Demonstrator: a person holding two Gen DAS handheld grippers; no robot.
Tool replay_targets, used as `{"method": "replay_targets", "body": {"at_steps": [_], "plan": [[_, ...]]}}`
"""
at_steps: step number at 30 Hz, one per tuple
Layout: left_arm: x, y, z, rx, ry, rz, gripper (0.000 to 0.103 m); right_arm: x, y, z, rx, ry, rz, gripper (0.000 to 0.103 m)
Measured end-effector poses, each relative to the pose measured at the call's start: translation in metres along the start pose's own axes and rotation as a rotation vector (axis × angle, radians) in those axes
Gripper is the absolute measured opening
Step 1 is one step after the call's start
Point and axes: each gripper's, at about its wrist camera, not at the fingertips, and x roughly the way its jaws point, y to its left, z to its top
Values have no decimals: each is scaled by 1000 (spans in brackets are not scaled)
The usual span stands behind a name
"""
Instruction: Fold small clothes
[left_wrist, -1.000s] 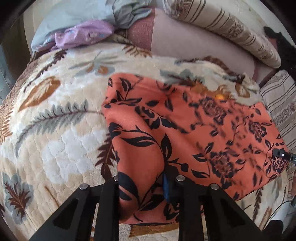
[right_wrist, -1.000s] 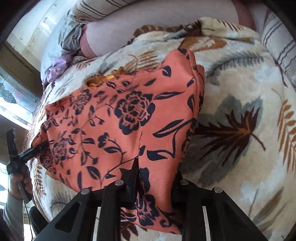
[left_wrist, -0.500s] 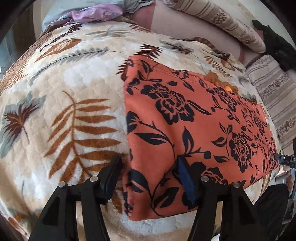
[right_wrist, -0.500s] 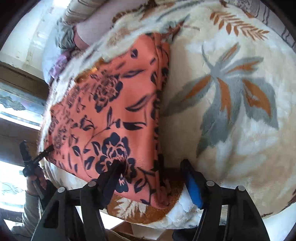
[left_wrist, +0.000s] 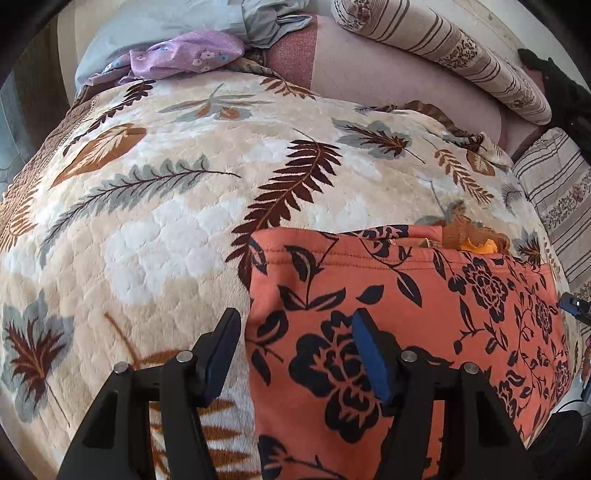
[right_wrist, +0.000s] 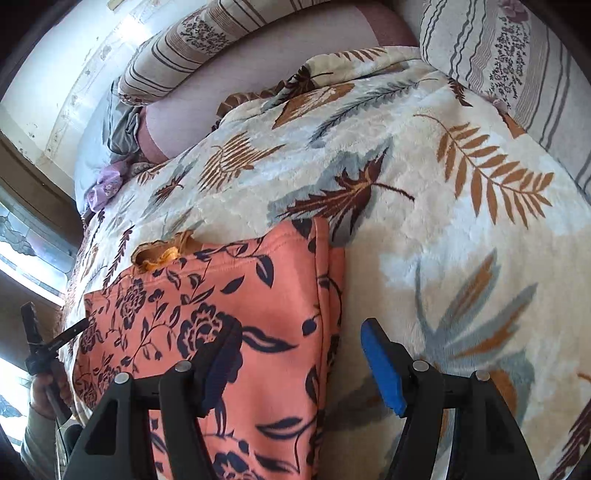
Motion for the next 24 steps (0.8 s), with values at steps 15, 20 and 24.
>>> {"method": "replay_targets", "body": {"at_steps": [15, 20, 24], "plan": [[-52, -22, 16, 35, -122, -27, 13, -27, 64, 17, -216, -129, -148, 10], [-132, -32, -1, 88, -280, -79, 12, -107, 76, 0, -214, -280, -106, 8], [-95, -28, 20, 113, -278, -19, 12, -92, 54, 11, -172, -281, -138, 8]]}}
